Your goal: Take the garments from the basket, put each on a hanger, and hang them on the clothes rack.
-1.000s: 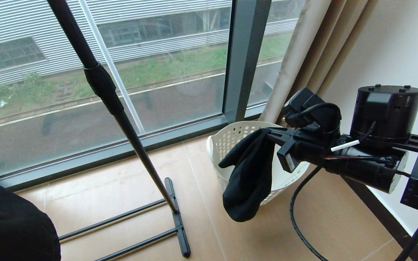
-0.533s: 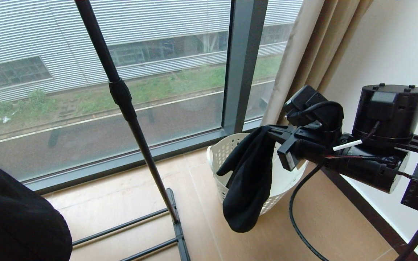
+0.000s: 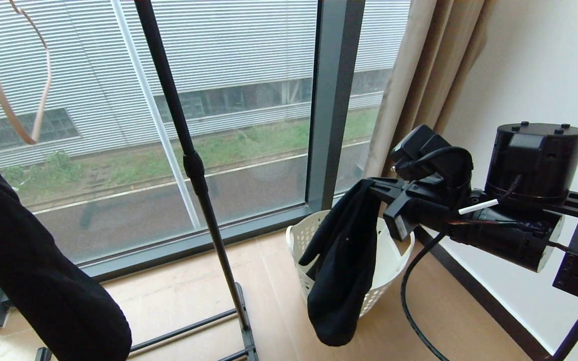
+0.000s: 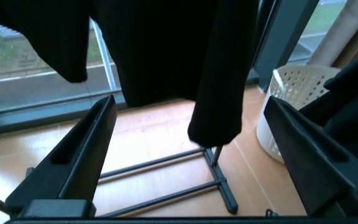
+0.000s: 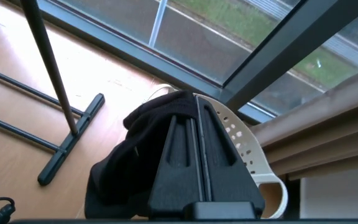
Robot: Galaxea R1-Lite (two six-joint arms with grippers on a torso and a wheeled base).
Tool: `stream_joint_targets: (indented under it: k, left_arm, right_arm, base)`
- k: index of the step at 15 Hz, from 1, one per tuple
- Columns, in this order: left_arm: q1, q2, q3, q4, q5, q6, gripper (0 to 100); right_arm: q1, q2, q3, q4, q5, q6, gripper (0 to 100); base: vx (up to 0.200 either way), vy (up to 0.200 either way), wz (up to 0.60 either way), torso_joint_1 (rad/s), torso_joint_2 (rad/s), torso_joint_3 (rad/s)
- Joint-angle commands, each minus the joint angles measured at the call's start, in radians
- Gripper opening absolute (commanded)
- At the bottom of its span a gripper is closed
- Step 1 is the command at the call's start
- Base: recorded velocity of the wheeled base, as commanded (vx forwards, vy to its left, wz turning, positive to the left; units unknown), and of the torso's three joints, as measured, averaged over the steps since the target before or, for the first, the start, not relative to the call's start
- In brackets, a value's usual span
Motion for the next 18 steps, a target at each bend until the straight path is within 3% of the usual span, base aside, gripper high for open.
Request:
stream_joint_targets:
  k: [1, 8, 18]
  left_arm:
    - [0.000, 0.001, 0.000, -0.001, 0.000, -0.001, 100]
    - [0.000, 0.001, 0.000, -0.003, 0.001, -0.001, 100]
    - [0.000, 0.001, 0.000, -0.003, 0.001, -0.001, 100]
  right_arm:
    - [0.000, 0.000, 0.001, -0.001, 0.000, 0.000, 0]
    - [0.001, 0.000, 0.008, -0.001, 0.000, 0.000, 0]
    - [0.000, -0.003, 0.010, -0.001, 0.000, -0.002, 0]
  base:
    - [0.000, 0.000, 0.00, 0.173, -0.44, -0.076]
    - [0.000, 0.000, 0.00, 0.196, -0.47, -0.101]
    - [0.000, 0.000, 0.00, 0.236, -0.52, -0.275]
